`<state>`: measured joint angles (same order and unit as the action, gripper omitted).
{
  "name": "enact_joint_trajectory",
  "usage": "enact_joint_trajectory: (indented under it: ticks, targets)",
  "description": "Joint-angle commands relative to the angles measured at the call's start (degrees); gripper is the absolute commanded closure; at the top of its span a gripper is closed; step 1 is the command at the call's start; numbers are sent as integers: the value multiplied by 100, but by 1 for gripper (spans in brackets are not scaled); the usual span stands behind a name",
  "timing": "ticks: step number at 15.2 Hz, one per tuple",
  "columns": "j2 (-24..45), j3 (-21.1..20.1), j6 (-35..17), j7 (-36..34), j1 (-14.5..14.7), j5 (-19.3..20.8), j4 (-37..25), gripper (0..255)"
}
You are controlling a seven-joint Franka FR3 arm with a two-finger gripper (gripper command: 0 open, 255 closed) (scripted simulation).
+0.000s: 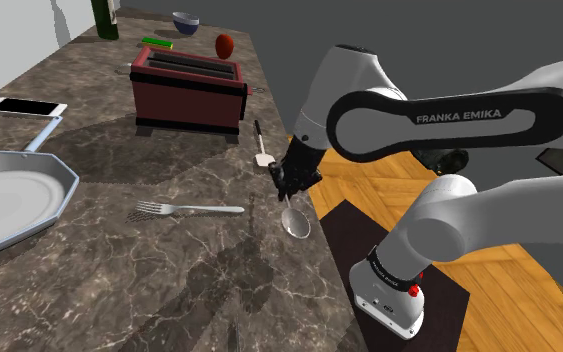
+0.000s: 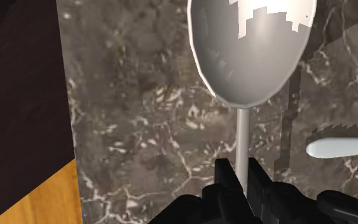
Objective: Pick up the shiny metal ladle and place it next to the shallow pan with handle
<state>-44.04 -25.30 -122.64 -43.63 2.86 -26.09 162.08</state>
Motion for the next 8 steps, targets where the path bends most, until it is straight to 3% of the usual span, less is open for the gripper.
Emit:
enact_joint_trajectory:
  ticks: [1,8]
  targets:
    - [-93,64,209,-17,-24,69,-114,255]
    - [-323,242,843,-89,-85,260,-525,255]
